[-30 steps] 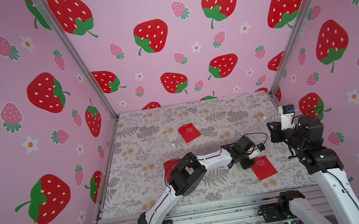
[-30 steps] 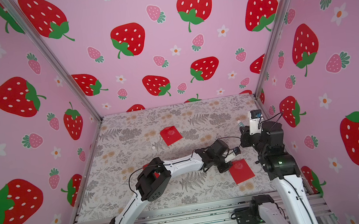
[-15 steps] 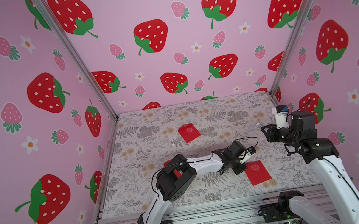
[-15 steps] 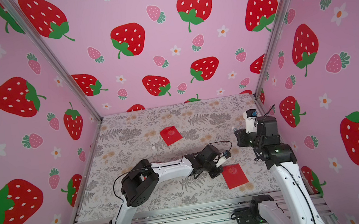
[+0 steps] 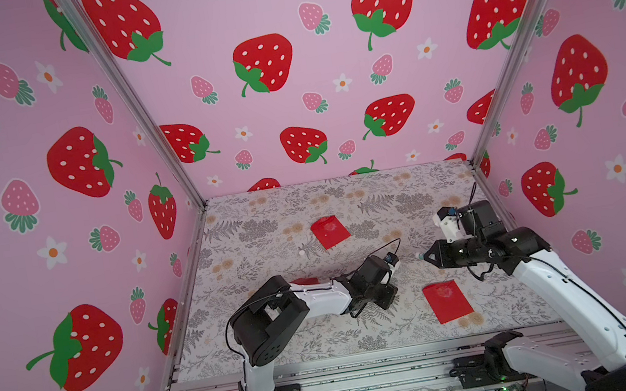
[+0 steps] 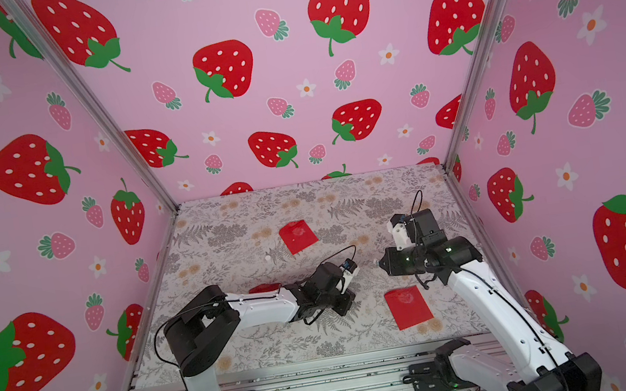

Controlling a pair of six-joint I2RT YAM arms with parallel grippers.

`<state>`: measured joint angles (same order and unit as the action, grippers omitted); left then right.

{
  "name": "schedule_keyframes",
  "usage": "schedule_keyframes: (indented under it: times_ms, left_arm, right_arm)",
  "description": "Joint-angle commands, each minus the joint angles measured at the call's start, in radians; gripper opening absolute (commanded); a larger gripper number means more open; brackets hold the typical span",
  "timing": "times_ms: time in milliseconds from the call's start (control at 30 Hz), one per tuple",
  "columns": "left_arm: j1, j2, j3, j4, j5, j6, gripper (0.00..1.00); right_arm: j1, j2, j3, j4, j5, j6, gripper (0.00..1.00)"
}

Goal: Seal the envelope with a glue stick
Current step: Move the envelope to the center of the board.

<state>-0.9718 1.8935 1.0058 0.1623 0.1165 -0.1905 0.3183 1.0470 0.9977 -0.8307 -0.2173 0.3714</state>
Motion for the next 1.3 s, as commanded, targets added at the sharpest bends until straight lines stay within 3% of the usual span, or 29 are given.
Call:
schedule_keyframes:
  times_ms: [0, 100, 333, 567, 933, 1267]
  left_arm:
    - [-0.035, -0.004, 0.016, 0.086, 0.074, 0.06, 0.16]
    - [-0.041, 0.046, 0.063, 0.099, 0.133, 0.15, 0.22]
    - [-0.04, 0.173, 0.229, 0.052, 0.259, 0.331, 0.36]
    - [-0.04, 0.3, 0.434, -0.068, 0.278, 0.403, 0.39]
    - [-0.042, 0.371, 0.515, -0.132, 0.295, 0.437, 0.28]
    - [-0.047, 0.357, 0.495, -0.126, 0.252, 0.442, 0.07]
  right_arm:
    - [0.001, -0.008, 0.029, -0.067, 0.13, 0.045, 0.0]
    - [-0.033, -0.011, 0.019, -0.057, 0.179, 0.052, 0.0]
    - [-0.269, -0.034, -0.019, -0.015, 0.064, 0.011, 0.0]
    - [-0.394, -0.047, -0.035, -0.009, -0.003, -0.028, 0.0]
    - [-0.417, -0.066, -0.053, 0.017, -0.021, -0.029, 0.0]
    - [-0.417, -0.065, -0.064, 0.036, -0.026, -0.031, 0.0]
